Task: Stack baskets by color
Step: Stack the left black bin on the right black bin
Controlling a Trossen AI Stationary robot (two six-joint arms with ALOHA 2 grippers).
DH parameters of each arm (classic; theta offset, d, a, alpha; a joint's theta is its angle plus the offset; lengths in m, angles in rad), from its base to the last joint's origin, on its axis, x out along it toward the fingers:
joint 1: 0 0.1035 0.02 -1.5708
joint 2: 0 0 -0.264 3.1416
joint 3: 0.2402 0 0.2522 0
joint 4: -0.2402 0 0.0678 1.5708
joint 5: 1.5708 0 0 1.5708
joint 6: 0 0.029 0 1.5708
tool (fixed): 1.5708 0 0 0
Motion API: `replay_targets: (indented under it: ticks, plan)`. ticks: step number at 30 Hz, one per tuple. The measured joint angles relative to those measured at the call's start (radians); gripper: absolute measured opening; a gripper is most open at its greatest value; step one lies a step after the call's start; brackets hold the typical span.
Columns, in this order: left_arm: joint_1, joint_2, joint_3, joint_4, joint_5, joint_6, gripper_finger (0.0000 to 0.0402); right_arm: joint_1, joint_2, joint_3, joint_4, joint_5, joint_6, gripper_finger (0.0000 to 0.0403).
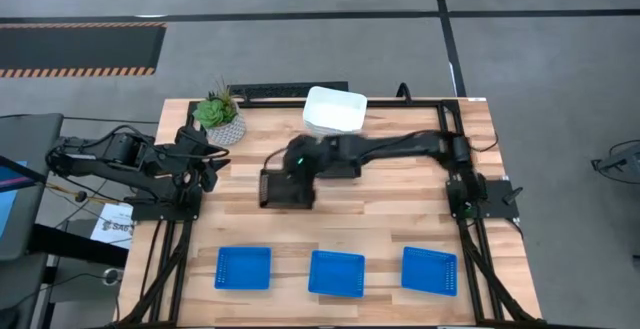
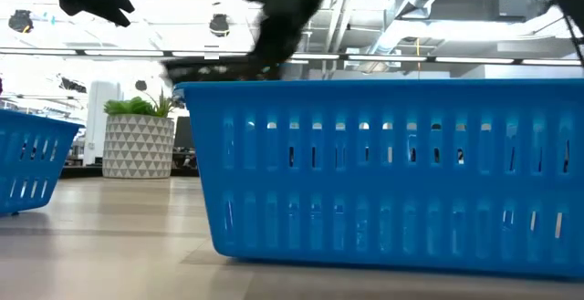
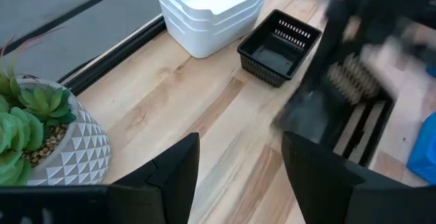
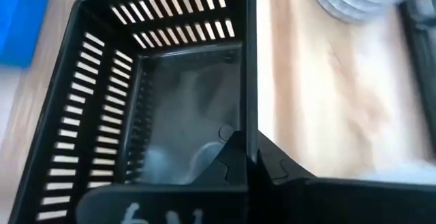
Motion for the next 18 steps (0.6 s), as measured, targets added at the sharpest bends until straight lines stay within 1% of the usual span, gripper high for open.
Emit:
replay_targets:
  ticks: [4,6,8,11,14,16,18]
  plan:
    - [0.000,0.000,0.000,-0.003,0.000,0.000,0.0197,-0.046,-0.148,-0.003,-0.220,0.001,-0.088,0.0007]
    - [0.000,0.000,0.000,-0.003,-0.009,0.000,0.0197,-0.081,-0.228,-0.041,-0.267,0.000,-0.109,0.0007]
    - [0.000,0.000,0.000,-0.002,-0.023,0.000,0.0197,-0.115,-0.315,-0.116,-0.278,0.001,-0.131,0.0005]
    - [0.000,0.000,0.000,-0.002,-0.045,-0.007,0.0197,-0.166,-0.436,-0.287,-0.221,0.004,-0.159,0.0006]
    - [0.000,0.000,0.000,-0.002,-0.073,-0.008,0.0197,-0.217,-0.524,-0.473,-0.082,-0.004,-0.193,0.0012]
    - [0.000,0.000,0.000,-0.001,-0.077,-0.008,0.0197,-0.249,-0.564,-0.570,0.026,-0.024,-0.224,0.0011]
    - [0.000,0.000,0.000,0.000,-0.078,-0.008,0.0197,-0.279,-0.582,-0.629,0.103,-0.065,-0.249,0.0006]
